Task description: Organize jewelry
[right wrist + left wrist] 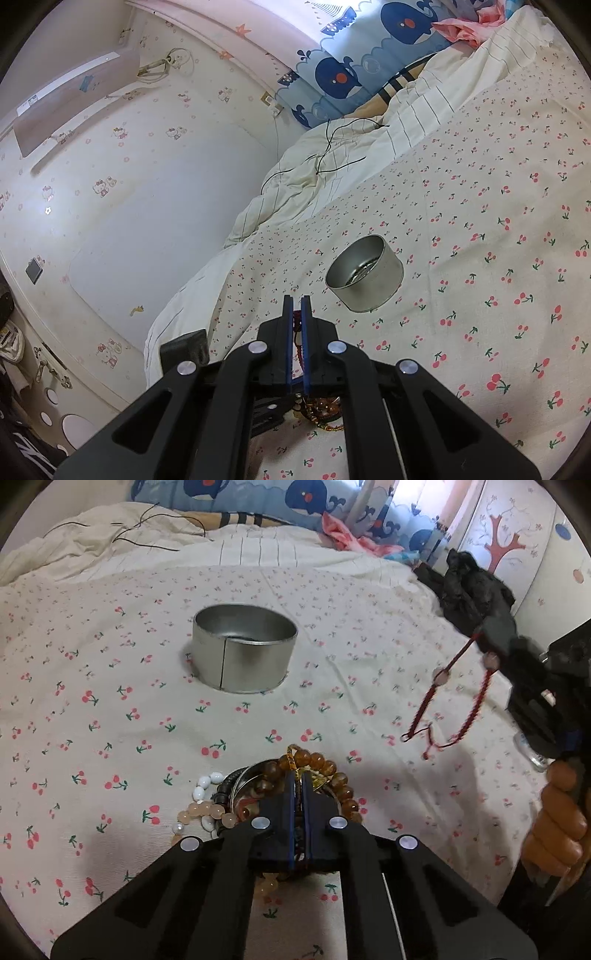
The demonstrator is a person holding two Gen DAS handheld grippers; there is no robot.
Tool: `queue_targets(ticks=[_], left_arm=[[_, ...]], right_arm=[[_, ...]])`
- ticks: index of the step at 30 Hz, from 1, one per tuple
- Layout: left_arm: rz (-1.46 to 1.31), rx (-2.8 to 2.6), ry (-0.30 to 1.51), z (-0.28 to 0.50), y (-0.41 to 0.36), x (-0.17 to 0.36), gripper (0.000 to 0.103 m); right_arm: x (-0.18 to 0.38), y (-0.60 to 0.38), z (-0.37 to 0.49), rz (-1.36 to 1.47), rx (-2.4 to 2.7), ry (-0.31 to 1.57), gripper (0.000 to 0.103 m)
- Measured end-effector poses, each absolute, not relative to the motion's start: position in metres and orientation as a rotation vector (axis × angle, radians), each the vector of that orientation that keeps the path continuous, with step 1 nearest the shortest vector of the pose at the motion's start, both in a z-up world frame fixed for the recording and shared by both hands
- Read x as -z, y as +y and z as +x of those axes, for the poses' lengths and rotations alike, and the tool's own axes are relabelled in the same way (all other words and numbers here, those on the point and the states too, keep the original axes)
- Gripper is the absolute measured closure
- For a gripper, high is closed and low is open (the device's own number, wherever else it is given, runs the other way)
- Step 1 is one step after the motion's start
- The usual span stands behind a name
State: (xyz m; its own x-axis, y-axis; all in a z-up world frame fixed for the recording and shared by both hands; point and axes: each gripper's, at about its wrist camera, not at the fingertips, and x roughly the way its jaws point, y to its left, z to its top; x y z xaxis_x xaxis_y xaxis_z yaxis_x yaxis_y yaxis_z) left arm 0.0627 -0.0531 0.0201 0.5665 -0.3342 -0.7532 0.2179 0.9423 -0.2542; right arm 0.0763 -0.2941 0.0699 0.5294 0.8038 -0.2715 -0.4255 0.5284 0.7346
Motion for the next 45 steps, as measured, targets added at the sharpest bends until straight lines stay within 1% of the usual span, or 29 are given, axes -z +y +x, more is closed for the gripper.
queue_targets(ticks=[6, 11, 18, 20, 24, 27, 28, 29, 30, 33, 36, 39, 40, 45], left_arm=[[-0.188, 0.358, 0.886, 0.061, -0.045, -0.042, 0.101], [-0.255, 0.417, 0.845, 0.064, -0.038, -0.075, 0.101], [-0.329, 0.52, 0.8, 0.087, -0.04, -0.112, 0.101], [-0.356, 0.534, 0.818, 0.097, -0.039, -0.114, 0.101], [-0.291, 0.535, 0.84, 0.1, -0.046, -0.113, 0.101], [-0.134, 0.482, 0.927, 0.103, -0.065, -0.083, 0.101], [-0.113, 0.465, 0.959, 0.105, -0.067, -0.068, 0.101], [-0.149, 0.474, 0.976, 0.106, -0.064, -0.062, 0.101], [-0.167, 0.477, 0.967, 0.104, -0.062, -0.063, 0.101], [-0.239, 0.506, 0.876, 0.092, -0.054, -0.092, 0.101], [-0.253, 0.531, 0.776, 0.079, -0.053, -0.127, 0.101], [-0.173, 0.488, 0.841, 0.093, -0.063, -0.11, 0.101], [-0.2, 0.486, 0.884, 0.099, -0.061, -0.099, 0.101], [-0.258, 0.497, 0.786, 0.087, -0.048, -0.126, 0.101]], right_arm=[[-0.069, -0.294, 0.076, 0.657, -0.803, 0.654, 0.098], [-0.072, -0.293, 0.074, 0.655, -0.805, 0.641, 0.098], [-0.075, -0.292, 0.075, 0.656, -0.801, 0.624, 0.098], [-0.077, -0.293, 0.077, 0.664, -0.809, 0.609, 0.098], [-0.078, -0.296, 0.077, 0.663, -0.793, 0.597, 0.098], [-0.075, -0.295, 0.079, 0.671, -0.794, 0.611, 0.098], [-0.075, -0.295, 0.079, 0.666, -0.795, 0.612, 0.098], [-0.076, -0.294, 0.078, 0.659, -0.795, 0.612, 0.098], [-0.076, -0.294, 0.077, 0.654, -0.792, 0.611, 0.098], [-0.076, -0.297, 0.077, 0.671, -0.788, 0.607, 0.098], [-0.077, -0.297, 0.077, 0.67, -0.791, 0.602, 0.098], [-0.076, -0.297, 0.078, 0.67, -0.794, 0.606, 0.098], [-0.076, -0.297, 0.077, 0.667, -0.791, 0.605, 0.098], [-0.075, -0.301, 0.078, 0.686, -0.789, 0.603, 0.098]])
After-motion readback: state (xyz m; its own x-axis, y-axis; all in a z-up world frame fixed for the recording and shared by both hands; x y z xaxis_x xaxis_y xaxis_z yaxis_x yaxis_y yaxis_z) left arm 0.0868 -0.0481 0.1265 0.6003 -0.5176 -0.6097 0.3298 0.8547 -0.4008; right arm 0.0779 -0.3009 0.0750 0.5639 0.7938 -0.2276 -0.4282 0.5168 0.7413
